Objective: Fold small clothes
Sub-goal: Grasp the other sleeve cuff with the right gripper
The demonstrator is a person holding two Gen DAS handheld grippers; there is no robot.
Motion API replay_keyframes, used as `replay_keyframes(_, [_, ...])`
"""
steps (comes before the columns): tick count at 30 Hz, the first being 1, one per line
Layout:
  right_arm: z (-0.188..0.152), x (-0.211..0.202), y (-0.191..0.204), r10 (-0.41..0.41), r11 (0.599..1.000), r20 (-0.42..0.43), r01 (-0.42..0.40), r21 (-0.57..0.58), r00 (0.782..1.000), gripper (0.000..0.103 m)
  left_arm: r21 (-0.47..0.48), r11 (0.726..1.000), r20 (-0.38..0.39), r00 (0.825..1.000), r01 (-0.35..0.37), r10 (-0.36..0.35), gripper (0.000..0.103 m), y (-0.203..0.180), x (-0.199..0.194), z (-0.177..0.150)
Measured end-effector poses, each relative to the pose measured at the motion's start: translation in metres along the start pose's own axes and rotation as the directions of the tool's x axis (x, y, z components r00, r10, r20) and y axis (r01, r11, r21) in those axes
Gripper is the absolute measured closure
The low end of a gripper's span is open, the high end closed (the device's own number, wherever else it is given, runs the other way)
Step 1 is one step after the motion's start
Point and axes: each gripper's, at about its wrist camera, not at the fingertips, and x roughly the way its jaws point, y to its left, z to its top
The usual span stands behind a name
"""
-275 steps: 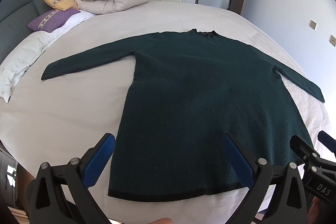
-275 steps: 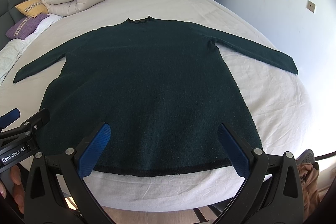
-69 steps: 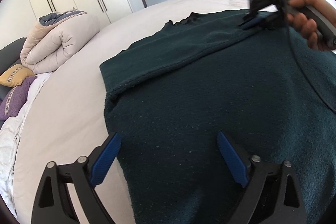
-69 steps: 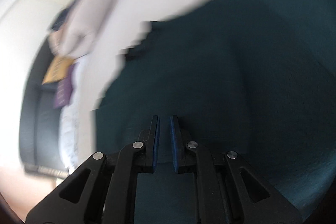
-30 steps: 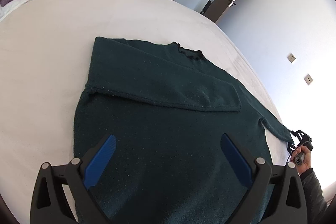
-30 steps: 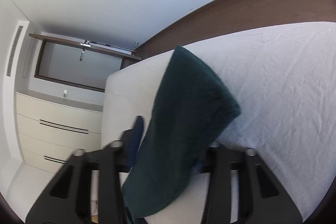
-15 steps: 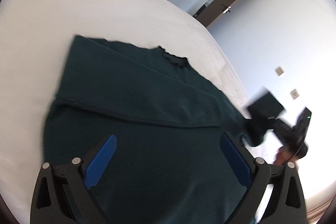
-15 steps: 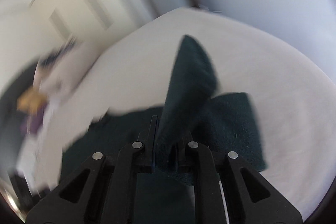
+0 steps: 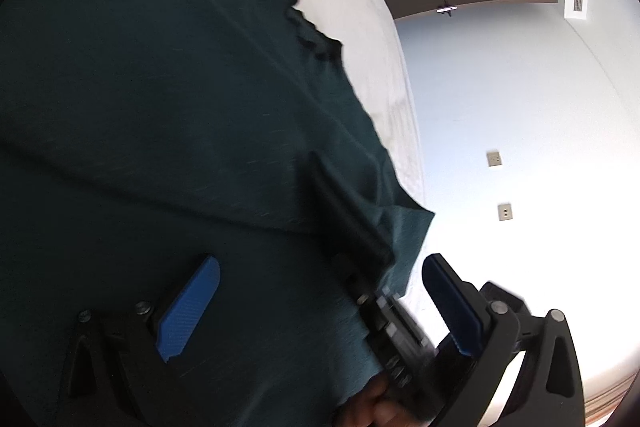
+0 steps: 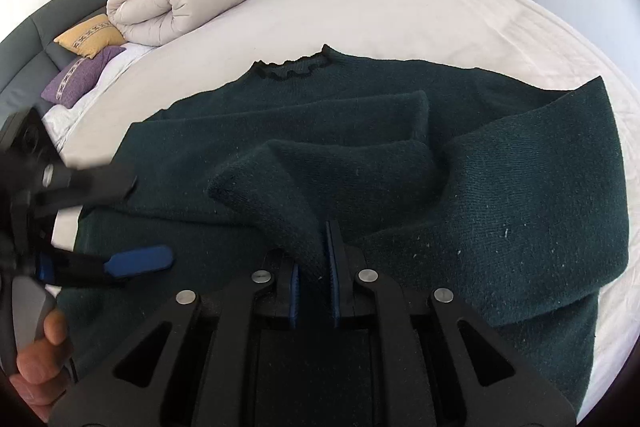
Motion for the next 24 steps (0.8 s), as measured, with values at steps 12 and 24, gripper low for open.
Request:
replay_keyframes(12, [-0.070, -0.113, -0.112, 0.039, 0.999, -0.001, -0.039, 0.008, 0.999, 0.090, 0.049, 0.998, -0.138, 0.989, -0.046, 0.052, 0.067, -0.019, 0.052, 0.011])
replay_keyframes(24, [-0.126, -0.183, -0.209, 0.237, 0.873, 0.150, -0.278, 0.401, 0.960, 0.024, 0.174, 0.980, 0.030, 0.996, -0.094, 0.090, 0.096, -0.049, 0.009, 0.040])
